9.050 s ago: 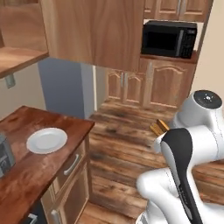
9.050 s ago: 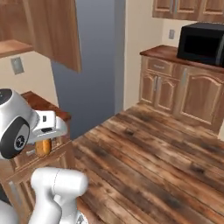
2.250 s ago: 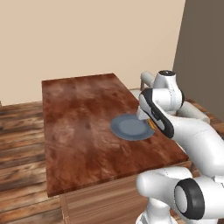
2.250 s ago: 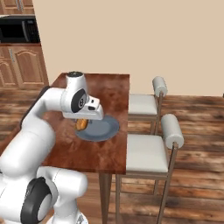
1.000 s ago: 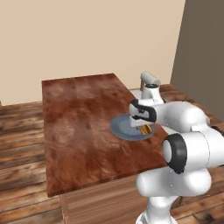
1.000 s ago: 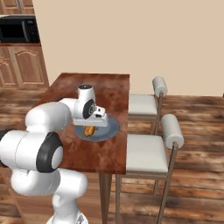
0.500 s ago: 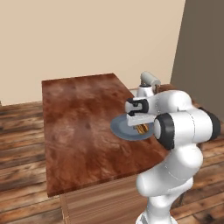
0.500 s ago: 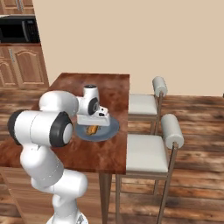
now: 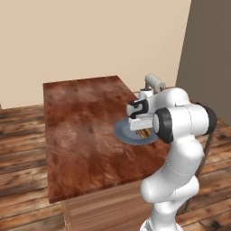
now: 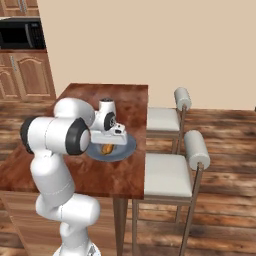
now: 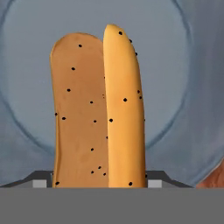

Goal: Move the hot dog bun to the plate on the dining table and place the condiment next to that plate. Then navigate to the fridge and take the sausage and place it on the plate as well.

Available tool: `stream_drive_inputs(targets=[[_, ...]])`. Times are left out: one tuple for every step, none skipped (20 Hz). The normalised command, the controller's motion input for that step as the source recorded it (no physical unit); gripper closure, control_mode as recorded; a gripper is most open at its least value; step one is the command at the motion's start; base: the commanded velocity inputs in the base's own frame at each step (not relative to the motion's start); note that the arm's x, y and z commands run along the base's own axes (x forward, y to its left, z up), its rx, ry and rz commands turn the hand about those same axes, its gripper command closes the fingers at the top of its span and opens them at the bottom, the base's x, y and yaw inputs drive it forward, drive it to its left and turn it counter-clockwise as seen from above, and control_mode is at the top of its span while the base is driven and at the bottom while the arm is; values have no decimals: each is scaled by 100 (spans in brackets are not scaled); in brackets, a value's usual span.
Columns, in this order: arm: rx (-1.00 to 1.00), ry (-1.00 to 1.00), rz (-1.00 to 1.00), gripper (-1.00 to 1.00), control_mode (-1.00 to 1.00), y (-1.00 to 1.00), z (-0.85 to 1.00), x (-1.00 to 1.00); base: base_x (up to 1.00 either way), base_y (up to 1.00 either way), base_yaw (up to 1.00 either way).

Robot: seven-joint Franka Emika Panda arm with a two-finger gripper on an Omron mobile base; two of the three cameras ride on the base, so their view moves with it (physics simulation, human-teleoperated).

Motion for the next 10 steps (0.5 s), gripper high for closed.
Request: stream_drive_inputs(targets=[[0,0,0,100,-100,3,-25,1,0,0,0],[0,0,0,100,-100,3,-25,0,0,0,0],[0,0,0,100,-100,5,-28,0,0,0,0],[0,0,0,-100,-100,10,-20,0,0,0,0],[0,0,0,-100,-100,12,-20,0,0,0,0],[0,0,0,-100,-100,18,-16,0,0,0,0],[0,0,0,-100,-100,19,-9,0,0,0,0],[0,0,0,-100,-100,11,-6,0,0,0,0],[0,-2,0,-100,-100,6,-2,0,0,0,0],[0,-5,0,-100,-100,0,0,-3,0,0,0]])
